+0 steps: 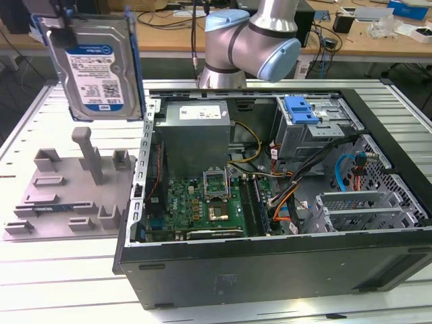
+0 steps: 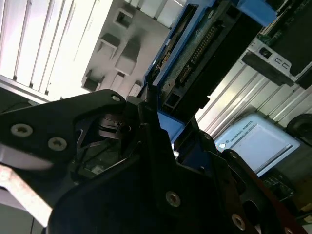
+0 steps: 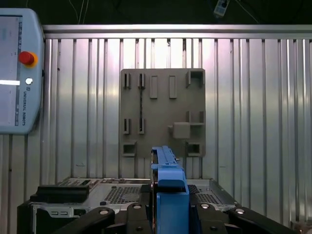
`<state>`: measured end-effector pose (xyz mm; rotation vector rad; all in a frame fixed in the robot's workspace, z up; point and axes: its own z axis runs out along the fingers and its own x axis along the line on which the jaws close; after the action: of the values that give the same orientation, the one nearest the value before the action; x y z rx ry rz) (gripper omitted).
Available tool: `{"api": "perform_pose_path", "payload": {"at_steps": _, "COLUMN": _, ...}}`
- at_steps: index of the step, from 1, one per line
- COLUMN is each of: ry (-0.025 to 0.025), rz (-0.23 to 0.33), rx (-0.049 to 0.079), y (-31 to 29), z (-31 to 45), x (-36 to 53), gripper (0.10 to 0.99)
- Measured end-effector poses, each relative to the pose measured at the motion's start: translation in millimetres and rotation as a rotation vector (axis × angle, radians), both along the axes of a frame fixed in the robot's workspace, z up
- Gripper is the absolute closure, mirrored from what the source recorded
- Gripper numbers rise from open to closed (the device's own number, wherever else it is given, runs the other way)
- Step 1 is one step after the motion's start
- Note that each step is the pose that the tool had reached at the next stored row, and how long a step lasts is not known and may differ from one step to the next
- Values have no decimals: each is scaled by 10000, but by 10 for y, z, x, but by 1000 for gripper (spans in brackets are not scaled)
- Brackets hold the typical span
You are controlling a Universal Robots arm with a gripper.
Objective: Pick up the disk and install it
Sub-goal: 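Pick up the disk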
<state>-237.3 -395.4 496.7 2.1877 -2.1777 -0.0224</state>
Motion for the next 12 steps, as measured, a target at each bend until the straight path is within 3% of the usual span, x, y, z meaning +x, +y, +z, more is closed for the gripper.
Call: {"api": "perform_pose_path", "payload": {"at_steps": 12, "ry": 0, "rz": 1, "rx": -1, "y": -233, "z": 0, "x": 567, "gripper": 722}}
